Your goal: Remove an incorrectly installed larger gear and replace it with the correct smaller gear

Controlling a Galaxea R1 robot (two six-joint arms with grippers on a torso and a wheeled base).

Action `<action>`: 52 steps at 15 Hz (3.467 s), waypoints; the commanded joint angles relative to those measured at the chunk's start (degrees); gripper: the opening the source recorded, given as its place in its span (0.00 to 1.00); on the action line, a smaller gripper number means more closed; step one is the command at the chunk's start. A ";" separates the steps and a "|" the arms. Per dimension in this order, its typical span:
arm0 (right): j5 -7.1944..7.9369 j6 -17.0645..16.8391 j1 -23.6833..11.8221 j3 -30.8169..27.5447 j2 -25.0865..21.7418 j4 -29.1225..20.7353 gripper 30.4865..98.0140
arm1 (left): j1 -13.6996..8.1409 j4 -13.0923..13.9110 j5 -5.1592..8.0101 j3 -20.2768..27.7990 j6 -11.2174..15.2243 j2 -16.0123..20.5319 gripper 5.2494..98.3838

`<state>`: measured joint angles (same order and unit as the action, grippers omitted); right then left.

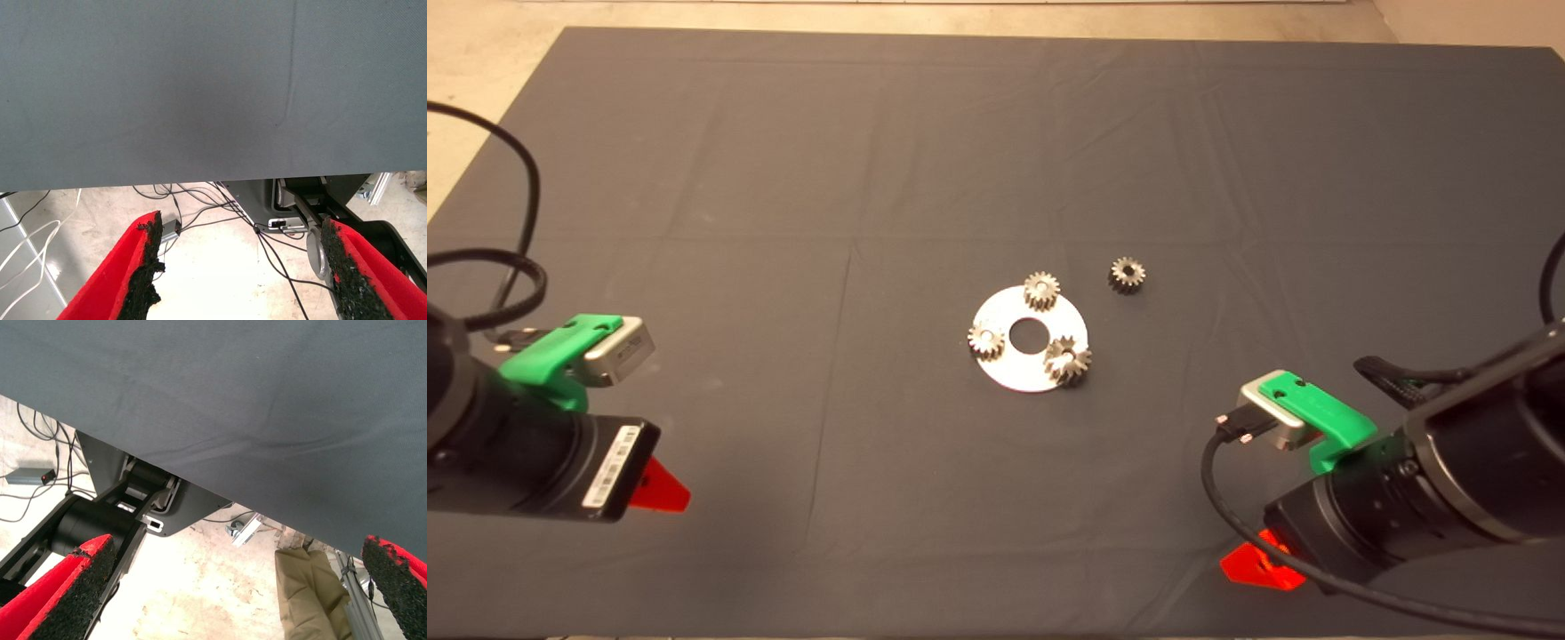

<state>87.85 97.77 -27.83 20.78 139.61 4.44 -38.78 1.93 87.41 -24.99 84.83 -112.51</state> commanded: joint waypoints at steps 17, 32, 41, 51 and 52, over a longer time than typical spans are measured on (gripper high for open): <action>7.16 -22.25 3.10 34.25 8.20 2.47 1.00 | -0.86 0.71 7.60 0.05 0.16 -1.19 0.58; 7.16 -29.30 8.58 47.23 16.70 6.72 1.00 | -0.95 0.71 7.60 -0.66 0.24 -2.33 0.58; 7.16 -29.39 9.22 52.76 23.04 6.72 1.00 | -0.95 0.71 7.60 -0.39 0.95 -2.59 0.58; 7.16 -31.85 9.11 55.75 23.48 10.76 1.00 | -0.95 0.63 7.60 -0.22 1.12 -3.12 0.58; 7.16 -32.12 9.02 55.84 23.48 11.03 1.00 | -0.95 0.63 7.60 -0.31 1.21 -3.12 0.58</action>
<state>87.70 67.30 -17.63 75.11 162.35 10.94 -38.79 1.90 87.41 -25.51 85.33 -115.27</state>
